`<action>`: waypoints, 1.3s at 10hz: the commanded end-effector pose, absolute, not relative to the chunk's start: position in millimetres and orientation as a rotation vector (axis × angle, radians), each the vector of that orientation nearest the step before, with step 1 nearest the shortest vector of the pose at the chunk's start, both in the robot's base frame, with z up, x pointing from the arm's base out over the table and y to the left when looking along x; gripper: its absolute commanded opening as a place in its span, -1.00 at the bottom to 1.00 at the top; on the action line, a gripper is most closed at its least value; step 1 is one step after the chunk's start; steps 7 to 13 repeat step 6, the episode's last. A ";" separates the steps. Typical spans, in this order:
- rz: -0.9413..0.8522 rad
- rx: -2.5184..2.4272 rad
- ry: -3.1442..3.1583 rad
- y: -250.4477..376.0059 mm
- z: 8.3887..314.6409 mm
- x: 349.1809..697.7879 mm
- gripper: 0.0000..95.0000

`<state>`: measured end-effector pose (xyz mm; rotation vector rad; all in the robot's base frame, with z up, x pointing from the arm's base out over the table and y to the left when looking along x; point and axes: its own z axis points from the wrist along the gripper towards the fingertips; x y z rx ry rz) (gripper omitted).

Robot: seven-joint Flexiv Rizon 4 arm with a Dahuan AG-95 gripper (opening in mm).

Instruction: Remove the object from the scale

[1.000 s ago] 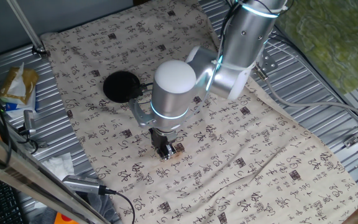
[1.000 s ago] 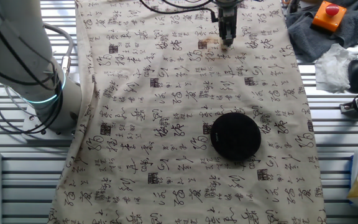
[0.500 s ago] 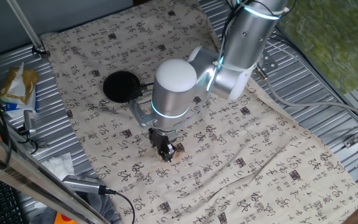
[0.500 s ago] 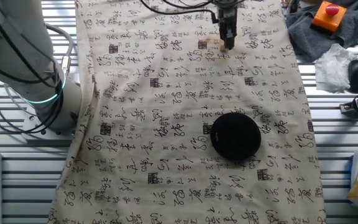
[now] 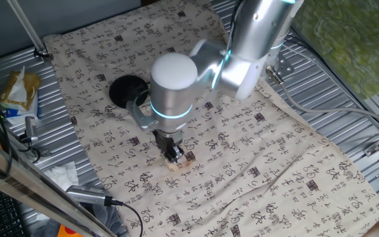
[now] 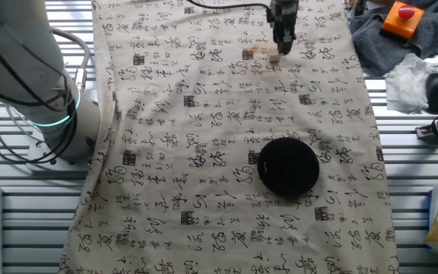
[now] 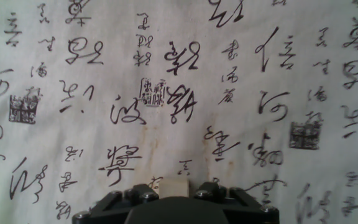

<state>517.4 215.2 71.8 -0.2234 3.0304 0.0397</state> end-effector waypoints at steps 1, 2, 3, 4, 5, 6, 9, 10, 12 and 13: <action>-0.007 -0.213 3.036 216.9 77.5 516.8 -1.00; -0.022 -0.222 3.045 217.0 78.5 516.5 -1.00; -0.029 -0.225 3.060 216.9 78.8 516.3 -1.00; -0.027 -0.222 3.060 216.9 78.8 516.3 -1.00; -0.021 -0.233 3.058 216.9 78.8 516.3 -1.00; -0.020 -0.248 3.056 216.9 78.9 516.2 -1.00; -0.020 -0.248 3.056 216.9 78.9 516.2 -1.00; -0.020 -0.248 3.056 216.9 78.9 516.2 -1.00; -0.020 -0.248 3.056 216.9 78.9 516.2 -1.00; -0.020 -0.248 3.056 216.9 78.9 516.2 -1.00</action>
